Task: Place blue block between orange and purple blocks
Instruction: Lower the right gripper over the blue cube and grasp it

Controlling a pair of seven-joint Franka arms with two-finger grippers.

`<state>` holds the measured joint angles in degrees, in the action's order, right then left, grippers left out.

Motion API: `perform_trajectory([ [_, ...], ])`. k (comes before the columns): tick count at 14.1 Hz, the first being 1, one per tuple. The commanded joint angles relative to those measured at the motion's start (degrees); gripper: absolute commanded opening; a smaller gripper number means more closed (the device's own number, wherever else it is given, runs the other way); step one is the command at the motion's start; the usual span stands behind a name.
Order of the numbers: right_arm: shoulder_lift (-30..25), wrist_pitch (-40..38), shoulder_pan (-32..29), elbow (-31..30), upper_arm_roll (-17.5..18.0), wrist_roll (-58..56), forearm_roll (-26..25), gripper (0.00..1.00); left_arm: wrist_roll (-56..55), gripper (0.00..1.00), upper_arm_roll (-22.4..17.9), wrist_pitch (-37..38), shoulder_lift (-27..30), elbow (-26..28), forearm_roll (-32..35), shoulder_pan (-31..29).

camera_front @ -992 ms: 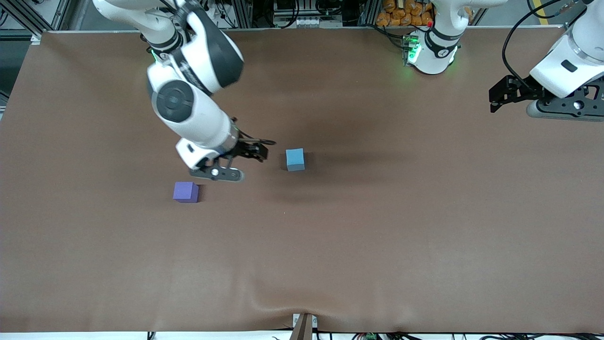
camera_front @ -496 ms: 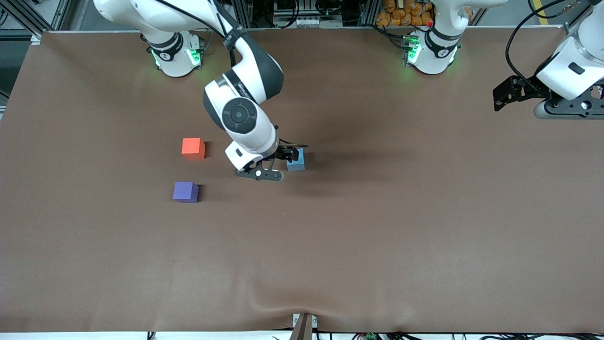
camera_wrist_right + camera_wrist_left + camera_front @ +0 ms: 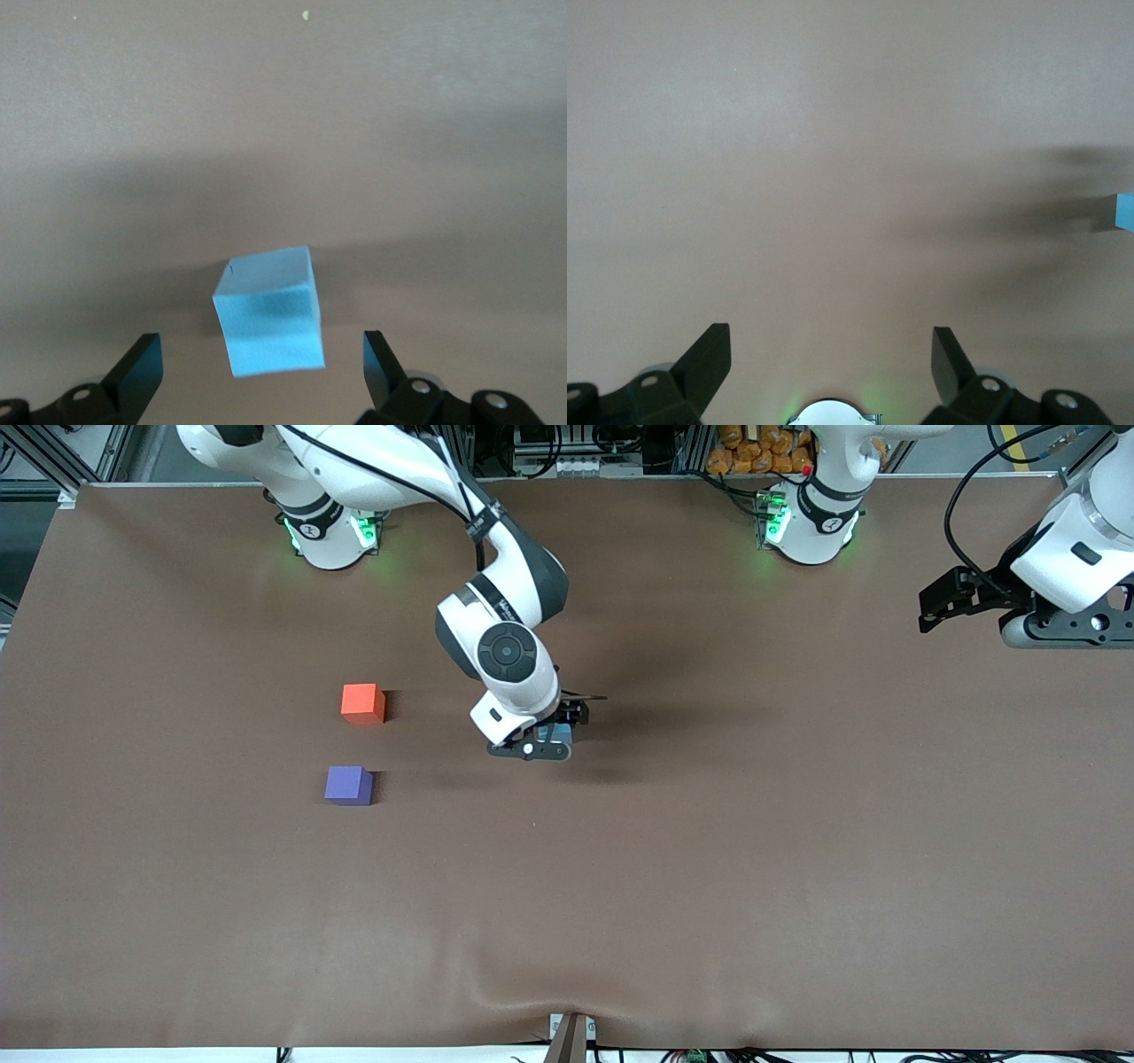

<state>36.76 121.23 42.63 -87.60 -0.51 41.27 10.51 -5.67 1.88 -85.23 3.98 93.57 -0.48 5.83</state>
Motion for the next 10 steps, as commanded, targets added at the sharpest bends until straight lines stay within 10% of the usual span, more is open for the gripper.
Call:
perform_trajectory([
  [1, 1.82, 1.82, 1.41, 0.33, -0.63, 0.83, 0.21, 1.0, 0.13, 1.0, -0.13, -0.28, -0.73, -1.02, 0.66, -0.21],
  [10, 3.23, 3.48, 2.81, -1.87, -0.72, 3.47, -0.92, 1.0, 7.34, 1.0, 0.05, -1.6, 1.12, -1.02, 1.8, -2.14],
])
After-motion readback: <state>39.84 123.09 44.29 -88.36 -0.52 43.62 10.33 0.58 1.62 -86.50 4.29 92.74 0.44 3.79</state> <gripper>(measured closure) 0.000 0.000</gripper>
